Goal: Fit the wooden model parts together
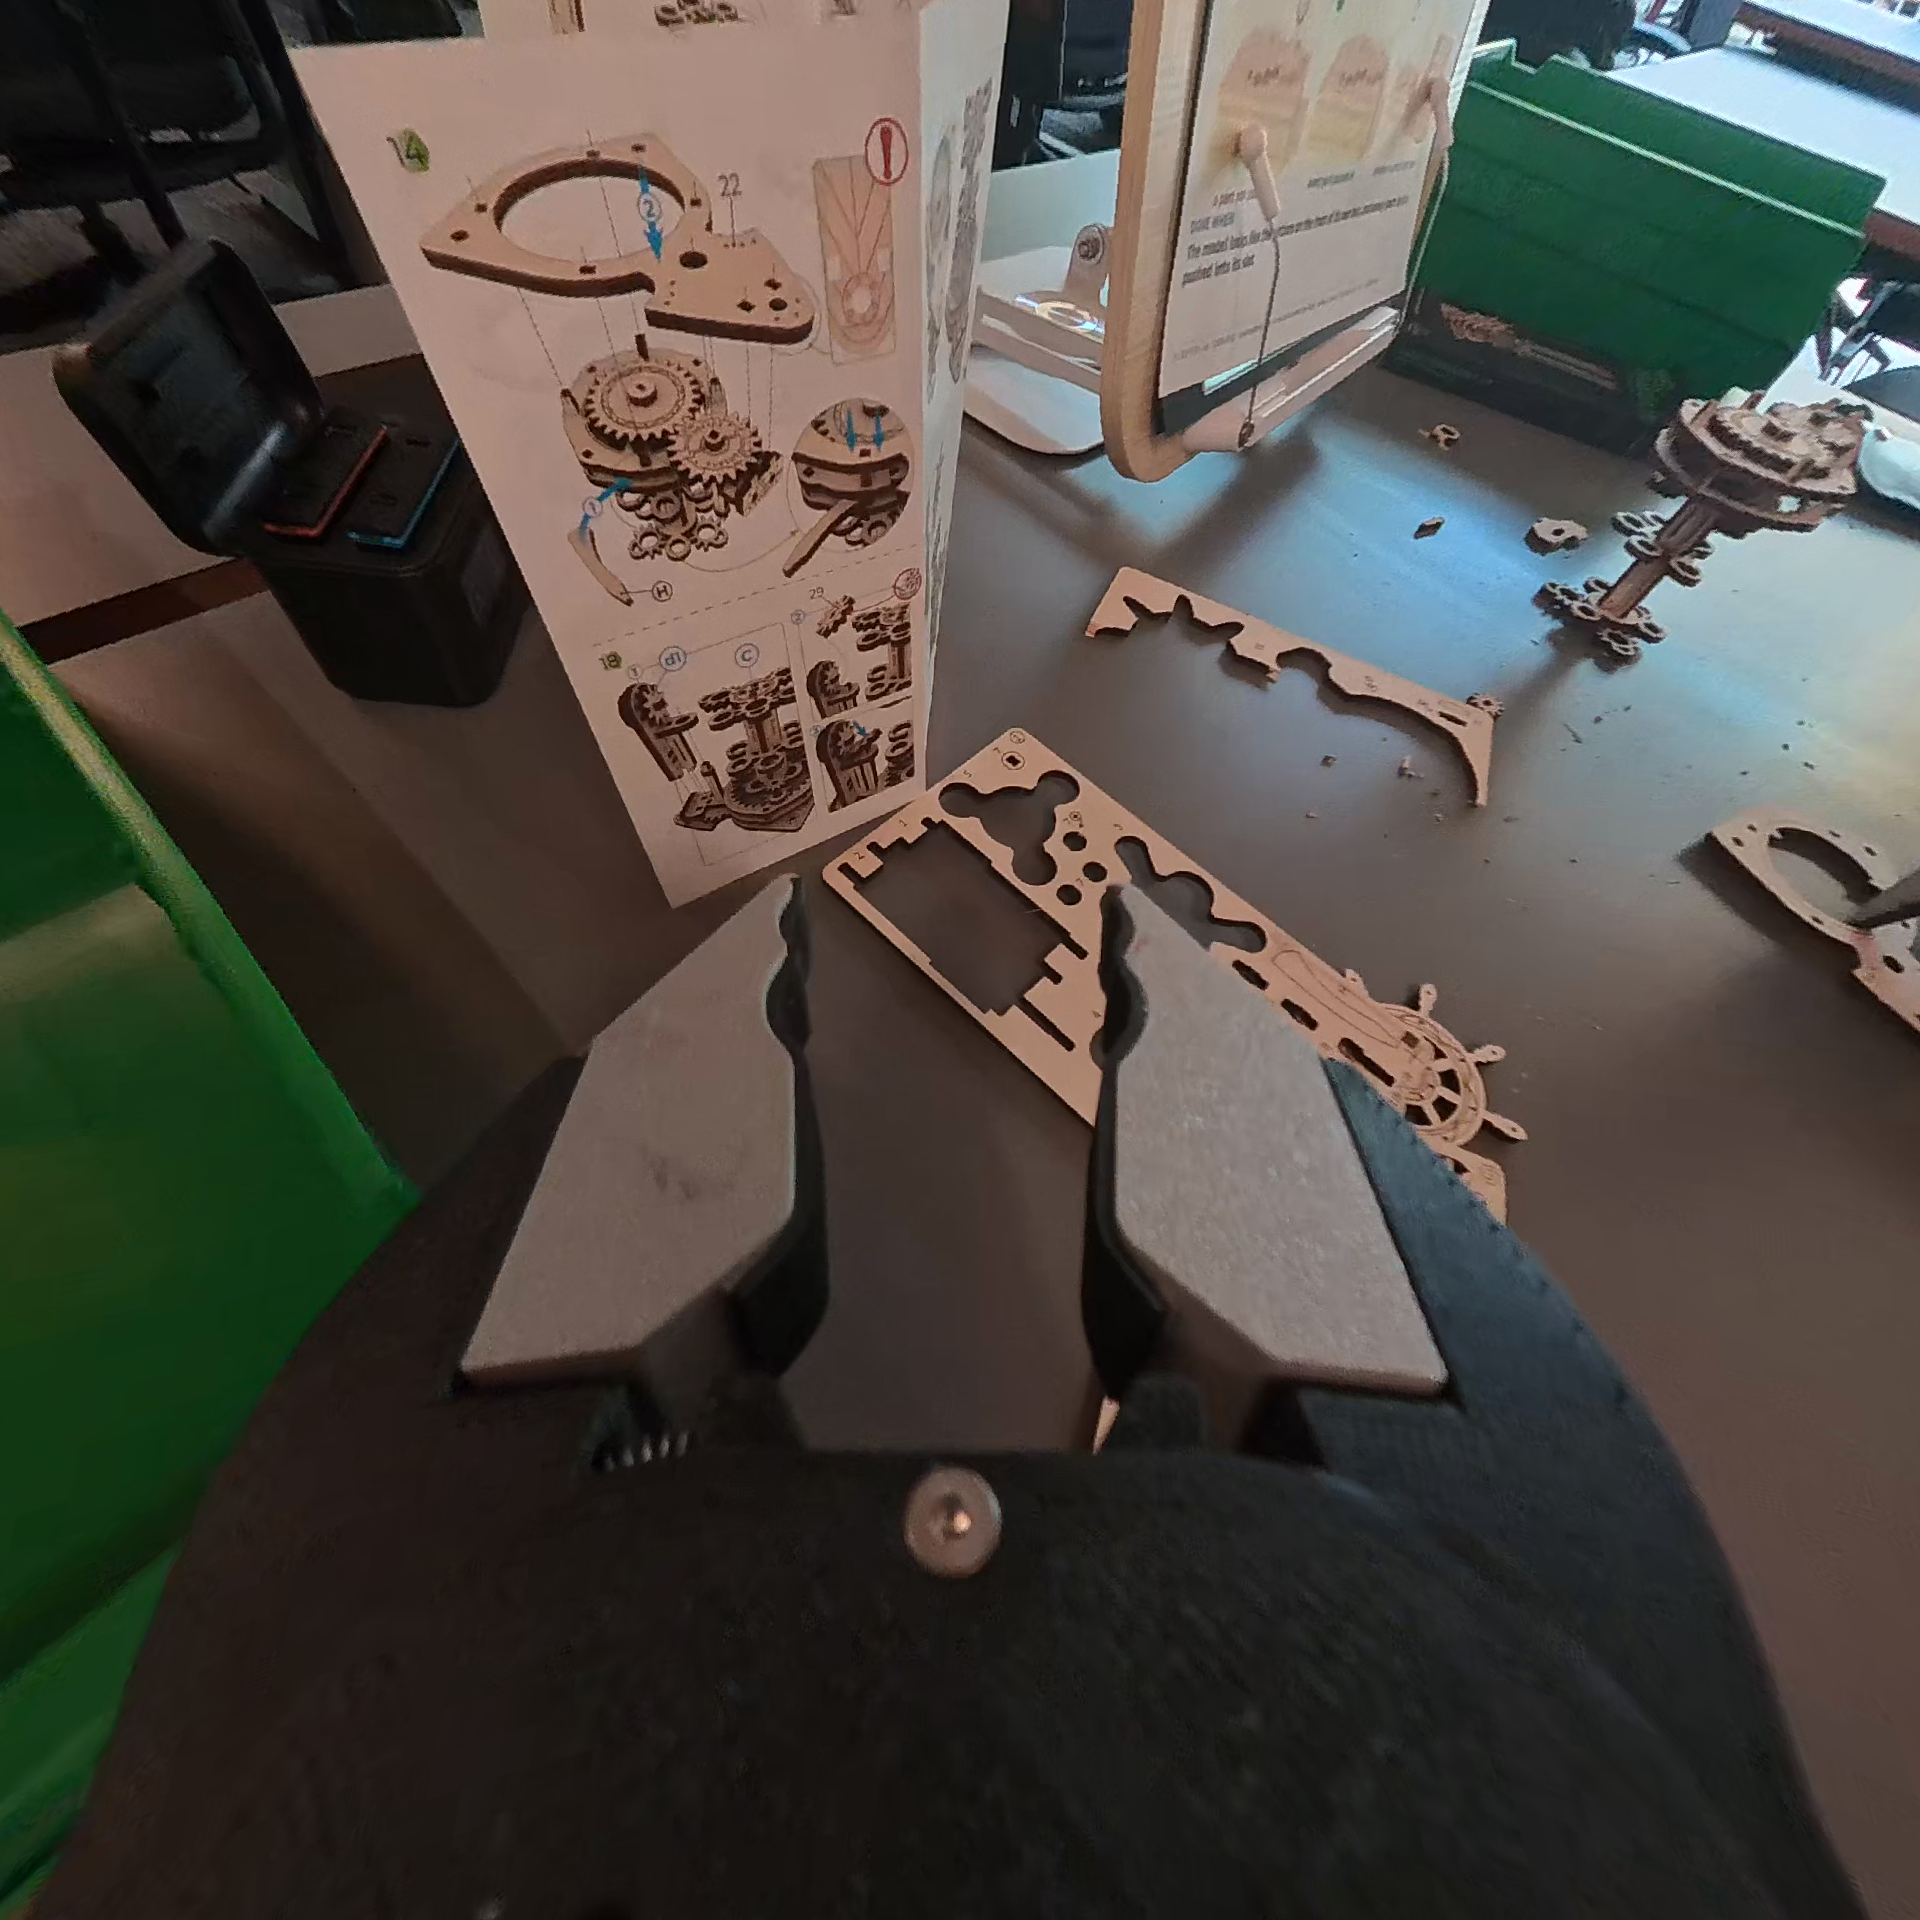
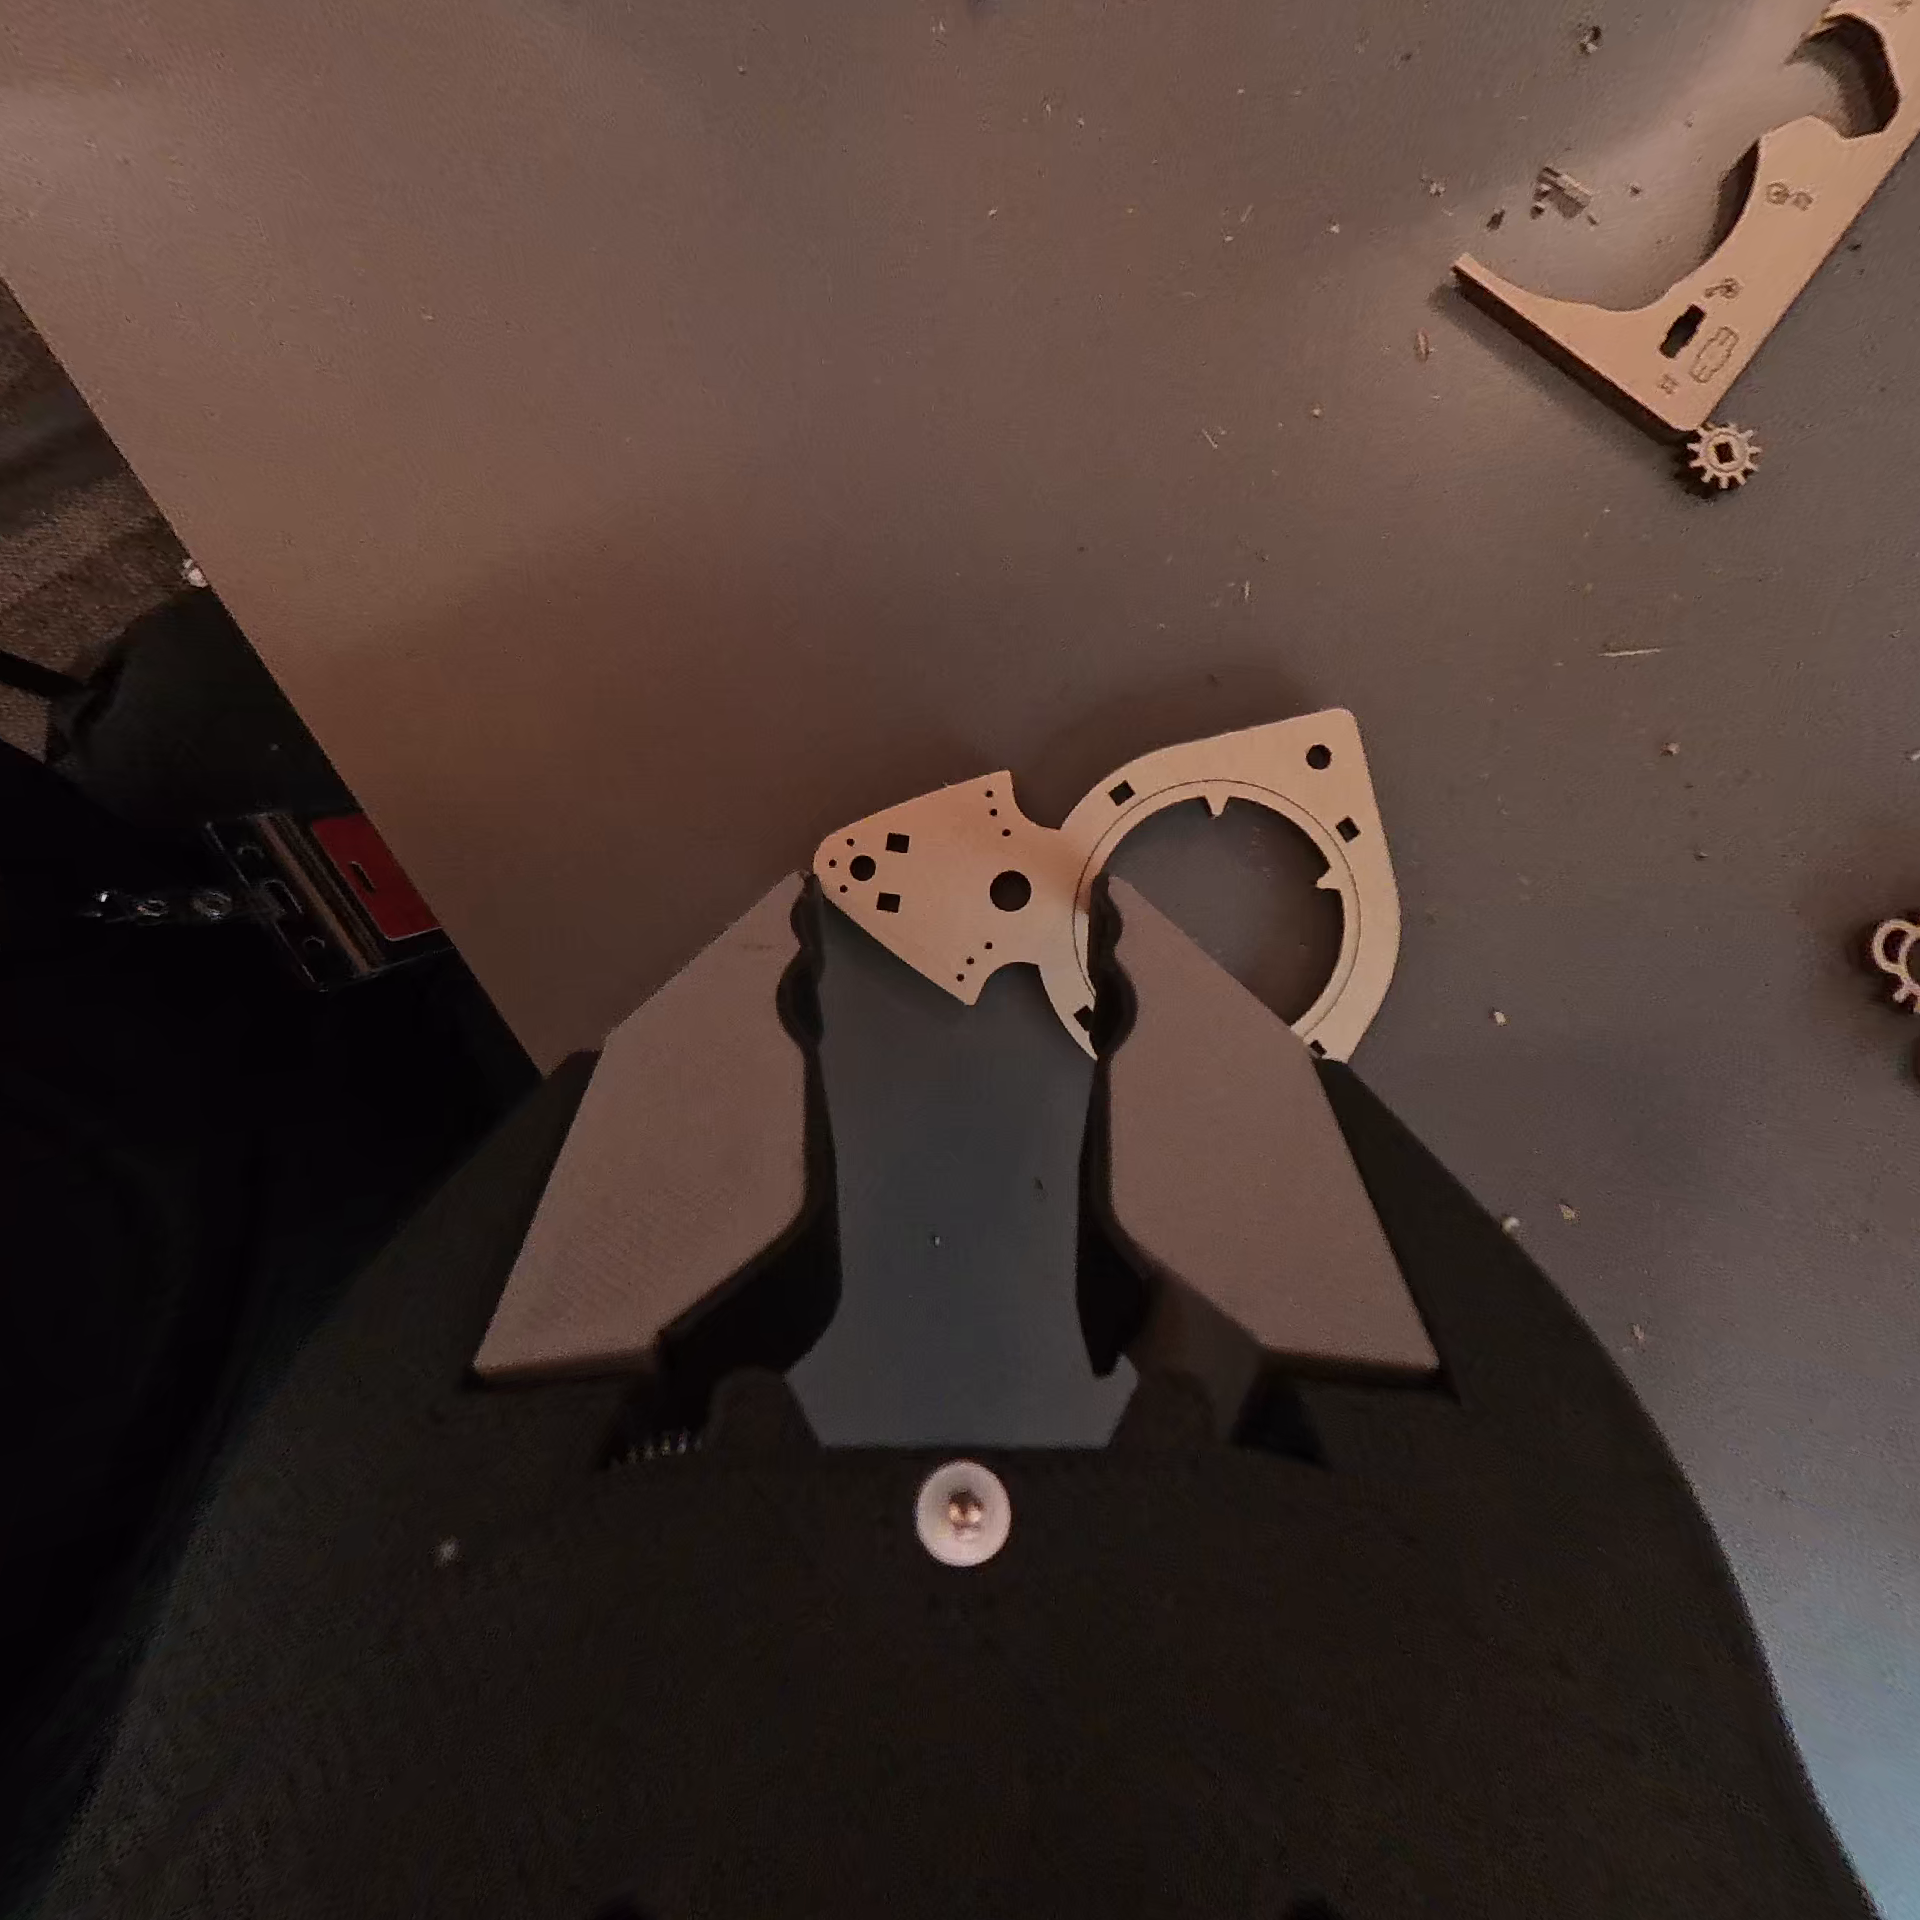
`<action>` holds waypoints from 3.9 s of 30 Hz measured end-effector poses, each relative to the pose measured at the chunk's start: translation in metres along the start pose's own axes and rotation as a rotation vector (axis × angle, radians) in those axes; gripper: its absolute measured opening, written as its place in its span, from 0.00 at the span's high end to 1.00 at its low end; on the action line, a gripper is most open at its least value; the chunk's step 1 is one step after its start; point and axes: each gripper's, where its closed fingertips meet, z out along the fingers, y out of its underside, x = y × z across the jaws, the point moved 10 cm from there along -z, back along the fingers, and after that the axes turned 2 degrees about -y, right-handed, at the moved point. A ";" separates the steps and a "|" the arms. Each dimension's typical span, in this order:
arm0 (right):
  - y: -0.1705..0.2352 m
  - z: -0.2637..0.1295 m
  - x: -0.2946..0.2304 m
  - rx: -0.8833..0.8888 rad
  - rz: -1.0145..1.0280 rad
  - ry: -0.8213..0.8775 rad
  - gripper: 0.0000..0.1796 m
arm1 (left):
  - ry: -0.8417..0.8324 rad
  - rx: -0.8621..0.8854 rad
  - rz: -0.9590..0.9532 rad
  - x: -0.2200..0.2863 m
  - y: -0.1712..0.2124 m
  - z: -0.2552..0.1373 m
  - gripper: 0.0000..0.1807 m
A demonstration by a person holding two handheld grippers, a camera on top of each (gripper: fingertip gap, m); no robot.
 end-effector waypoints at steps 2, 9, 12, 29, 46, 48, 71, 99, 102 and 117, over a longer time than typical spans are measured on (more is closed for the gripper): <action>0.001 -0.004 0.001 0.019 -0.007 0.003 0.73 | -0.003 0.000 0.005 0.000 0.000 0.000 0.70; 0.004 -0.036 0.009 0.179 0.013 -0.010 0.73 | 0.001 0.007 0.011 0.001 -0.002 -0.003 0.70; 0.011 -0.057 0.019 0.268 0.041 0.002 0.73 | 0.003 0.011 0.019 0.003 -0.003 -0.003 0.71; 0.067 -0.177 0.107 0.450 -0.173 0.163 0.73 | 0.373 -0.032 0.105 0.144 -0.006 -0.005 0.58; 0.061 -0.181 0.228 0.470 -0.395 0.059 0.73 | 0.302 -0.272 0.325 0.283 -0.087 0.229 0.38; 0.068 -0.178 0.231 0.486 -0.384 0.034 0.73 | 0.349 -0.308 0.387 0.288 -0.094 0.241 0.38; 0.070 -0.164 0.246 0.461 -0.435 -0.069 0.73 | 0.749 -0.490 0.657 0.280 -0.118 0.275 0.40; 0.031 -0.144 0.189 0.173 -0.757 -0.311 0.73 | 1.156 -0.478 1.228 0.305 -0.136 0.298 0.52; 0.025 -0.141 0.197 0.170 -0.775 -0.347 0.73 | 1.093 -0.432 1.180 0.293 -0.144 0.289 0.49; 0.003 -0.117 0.210 0.055 -1.012 -0.524 0.73 | 0.704 -0.243 0.691 0.272 -0.099 0.226 0.57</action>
